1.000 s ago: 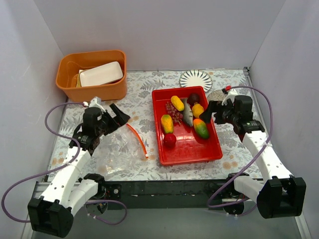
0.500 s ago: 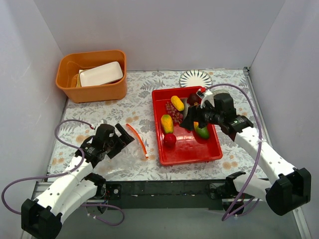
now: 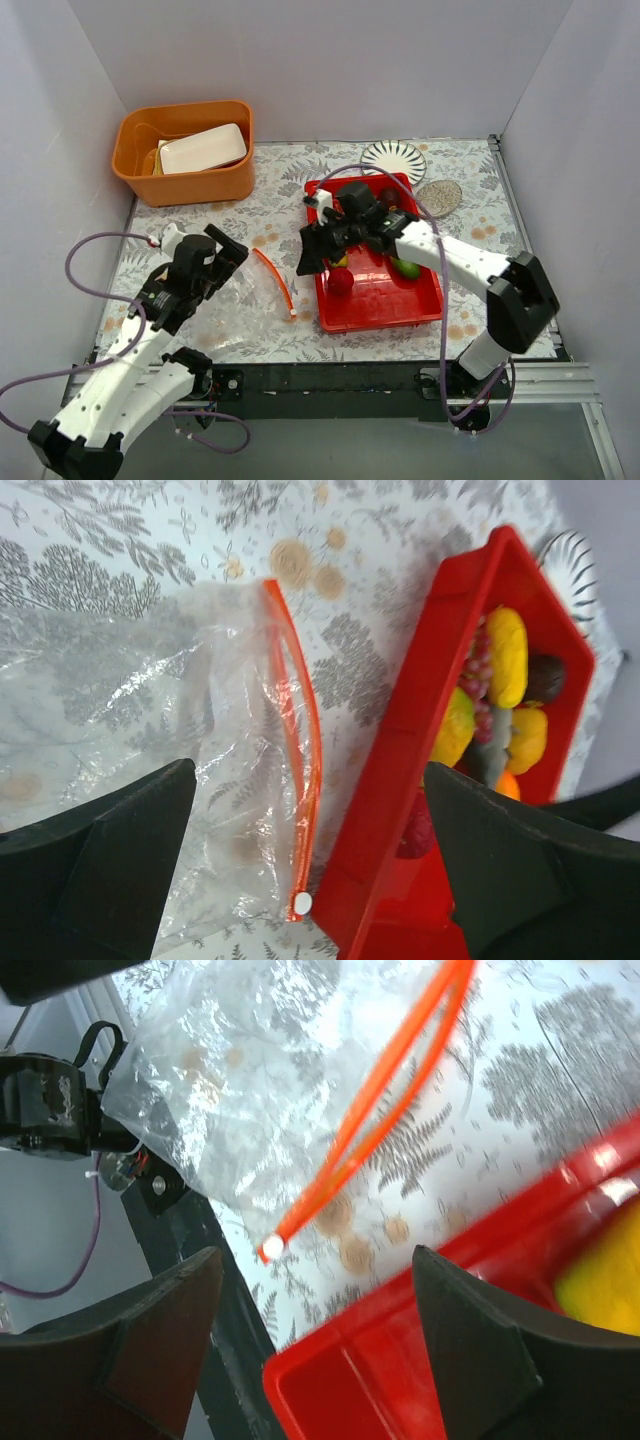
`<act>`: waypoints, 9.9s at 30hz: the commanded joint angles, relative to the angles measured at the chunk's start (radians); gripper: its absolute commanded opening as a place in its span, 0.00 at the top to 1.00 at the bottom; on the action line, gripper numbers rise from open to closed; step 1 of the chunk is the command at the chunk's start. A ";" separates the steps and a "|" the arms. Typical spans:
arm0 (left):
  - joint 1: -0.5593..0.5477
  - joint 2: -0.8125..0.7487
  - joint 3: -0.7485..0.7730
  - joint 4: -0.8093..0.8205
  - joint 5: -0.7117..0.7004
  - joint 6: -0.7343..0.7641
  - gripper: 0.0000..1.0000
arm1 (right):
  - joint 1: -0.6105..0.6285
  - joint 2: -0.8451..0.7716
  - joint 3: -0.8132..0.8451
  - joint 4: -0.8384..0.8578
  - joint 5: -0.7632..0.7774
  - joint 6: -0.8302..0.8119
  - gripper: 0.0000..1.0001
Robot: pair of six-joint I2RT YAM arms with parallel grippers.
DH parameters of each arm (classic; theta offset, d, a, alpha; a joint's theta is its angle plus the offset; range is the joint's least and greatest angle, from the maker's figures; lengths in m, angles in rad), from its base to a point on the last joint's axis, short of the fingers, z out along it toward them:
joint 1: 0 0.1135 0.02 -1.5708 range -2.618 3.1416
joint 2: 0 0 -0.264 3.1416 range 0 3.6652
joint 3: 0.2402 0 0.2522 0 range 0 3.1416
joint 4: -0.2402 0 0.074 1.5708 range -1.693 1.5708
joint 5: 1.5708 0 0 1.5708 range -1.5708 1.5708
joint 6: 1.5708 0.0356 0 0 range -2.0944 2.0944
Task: Place the food in the zip-top bag and seal the zipper
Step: Adjust the zipper food storage bag at the center of the board, then open the zipper of the food storage bag at the center of the board.
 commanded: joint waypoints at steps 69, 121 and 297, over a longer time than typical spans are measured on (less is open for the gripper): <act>-0.004 -0.026 0.169 -0.088 -0.219 0.115 0.02 | 0.108 0.613 0.428 0.042 -0.262 0.101 0.18; 0.155 0.451 0.130 0.263 -0.081 0.259 0.02 | 0.142 0.287 0.034 0.392 0.382 0.311 0.94; -0.224 0.572 0.535 -0.245 -0.345 0.441 1.00 | 0.018 0.281 0.117 0.293 0.254 0.393 0.99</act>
